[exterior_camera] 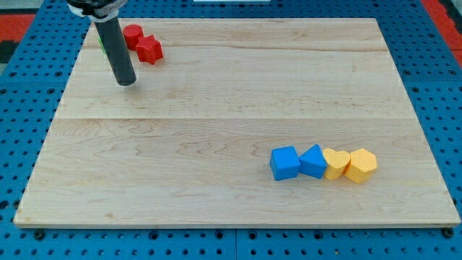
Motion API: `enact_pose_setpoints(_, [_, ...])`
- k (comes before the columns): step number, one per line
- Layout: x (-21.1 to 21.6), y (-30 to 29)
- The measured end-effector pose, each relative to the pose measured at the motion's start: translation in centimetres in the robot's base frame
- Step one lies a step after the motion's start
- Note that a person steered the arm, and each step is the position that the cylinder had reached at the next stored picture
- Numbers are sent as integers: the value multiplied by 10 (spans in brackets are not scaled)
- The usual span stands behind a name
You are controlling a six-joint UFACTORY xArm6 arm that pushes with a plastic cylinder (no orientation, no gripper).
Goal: Point your arm at the bottom of green star
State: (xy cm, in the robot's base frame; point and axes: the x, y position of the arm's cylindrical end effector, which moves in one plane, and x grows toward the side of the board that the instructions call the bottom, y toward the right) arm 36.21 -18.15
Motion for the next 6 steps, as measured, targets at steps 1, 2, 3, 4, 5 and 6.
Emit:
enact_pose_setpoints(1, [0, 2])
enact_pose_setpoints(2, [-8, 85])
enact_pose_setpoints(3, [-12, 57])
enact_pose_setpoints(4, [-16, -31])
enact_pose_setpoints(5, [-50, -58])
enact_pose_setpoints(6, [-67, -17])
